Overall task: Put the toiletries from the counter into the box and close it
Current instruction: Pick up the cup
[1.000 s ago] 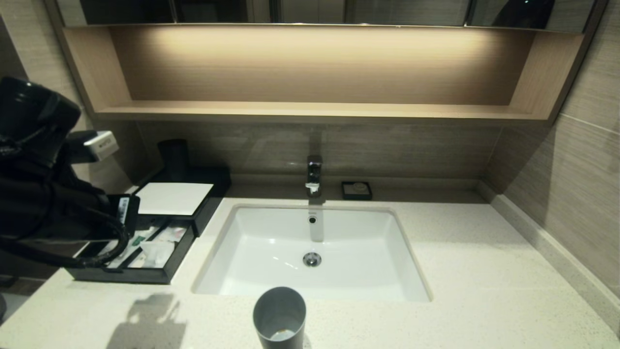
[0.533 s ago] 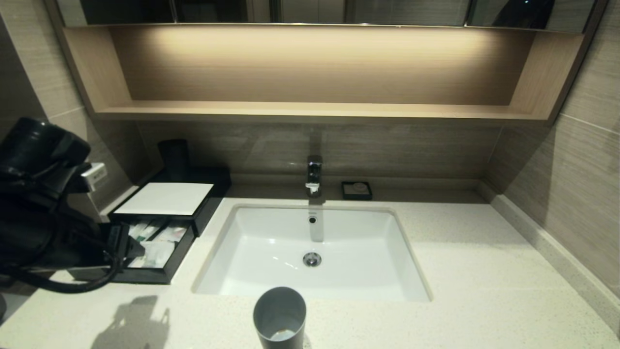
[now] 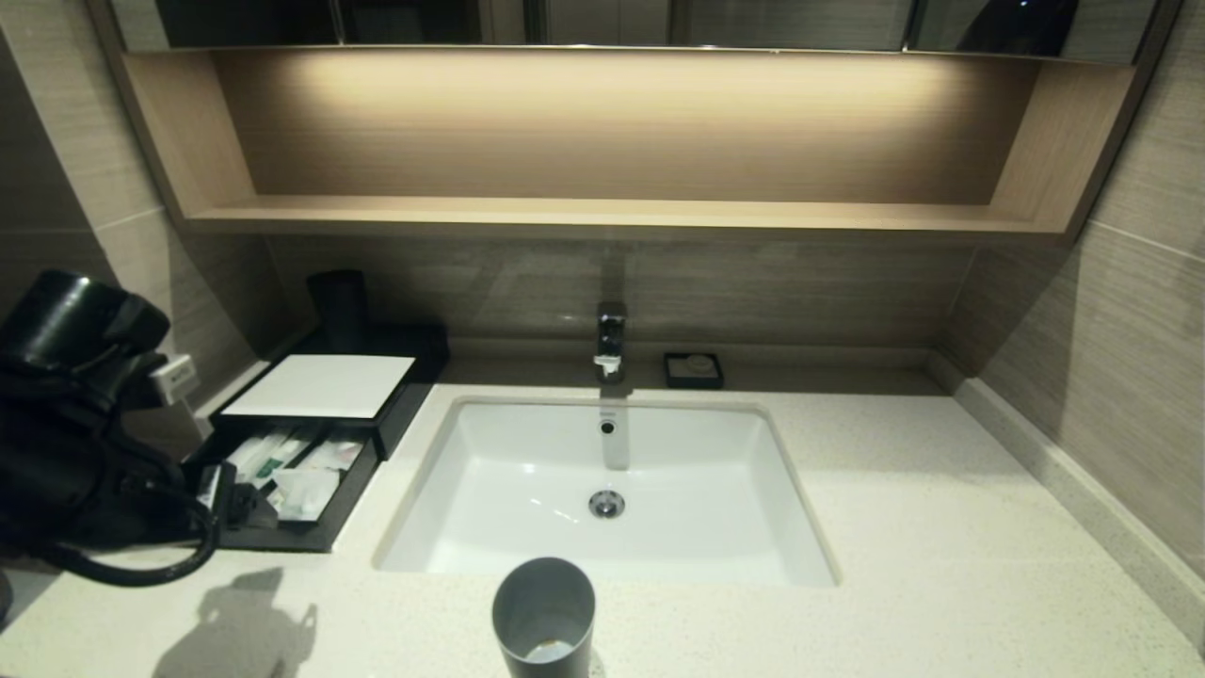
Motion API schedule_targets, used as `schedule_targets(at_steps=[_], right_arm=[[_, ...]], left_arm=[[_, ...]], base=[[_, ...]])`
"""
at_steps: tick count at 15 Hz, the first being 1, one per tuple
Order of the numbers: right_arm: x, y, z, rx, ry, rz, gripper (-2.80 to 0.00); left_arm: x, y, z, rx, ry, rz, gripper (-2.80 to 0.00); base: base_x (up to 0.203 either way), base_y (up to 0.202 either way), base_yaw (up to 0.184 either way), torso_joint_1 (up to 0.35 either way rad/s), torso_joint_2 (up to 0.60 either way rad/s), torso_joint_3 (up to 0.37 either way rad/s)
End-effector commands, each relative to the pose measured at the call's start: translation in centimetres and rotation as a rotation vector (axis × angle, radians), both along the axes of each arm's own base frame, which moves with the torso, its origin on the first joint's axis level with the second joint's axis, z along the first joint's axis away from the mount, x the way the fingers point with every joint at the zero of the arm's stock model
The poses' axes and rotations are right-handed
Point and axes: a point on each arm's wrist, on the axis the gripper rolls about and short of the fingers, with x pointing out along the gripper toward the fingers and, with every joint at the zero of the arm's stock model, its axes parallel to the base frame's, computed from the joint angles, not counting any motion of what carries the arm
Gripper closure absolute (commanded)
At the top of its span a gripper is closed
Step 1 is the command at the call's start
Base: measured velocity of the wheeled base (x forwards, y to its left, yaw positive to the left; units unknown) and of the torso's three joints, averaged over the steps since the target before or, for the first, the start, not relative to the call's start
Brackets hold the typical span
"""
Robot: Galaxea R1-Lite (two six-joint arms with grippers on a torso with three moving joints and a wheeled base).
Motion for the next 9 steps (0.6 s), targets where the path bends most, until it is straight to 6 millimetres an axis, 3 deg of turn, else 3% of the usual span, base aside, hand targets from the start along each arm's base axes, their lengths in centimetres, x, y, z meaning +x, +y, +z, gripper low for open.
schedule_targets(at_steps=[1,4,9], right_arm=[[0.0,0.0,0.0,0.001,0.002,0.001,0.00],[0.0,0.0,0.0,0.001,0.002,0.001,0.00],[0.0,0.0,0.0,0.001,0.002,0.001,0.00]], left_arm=[[-0.7,-0.3,0.6,-0.088,-0.037,-0.071,-2.80],[-0.9,-0.7,1.6,-0.171,-0.119,-0.189,-2.80],[-3.5,-1.2,2.2,-0.218,-0.178,-0.408,-2.80]], base=[[0.000,0.000,0.000,0.000,0.00,0.000],[0.000,0.000,0.000,0.000,0.00,0.000],[0.000,0.000,0.000,0.000,0.00,0.000]])
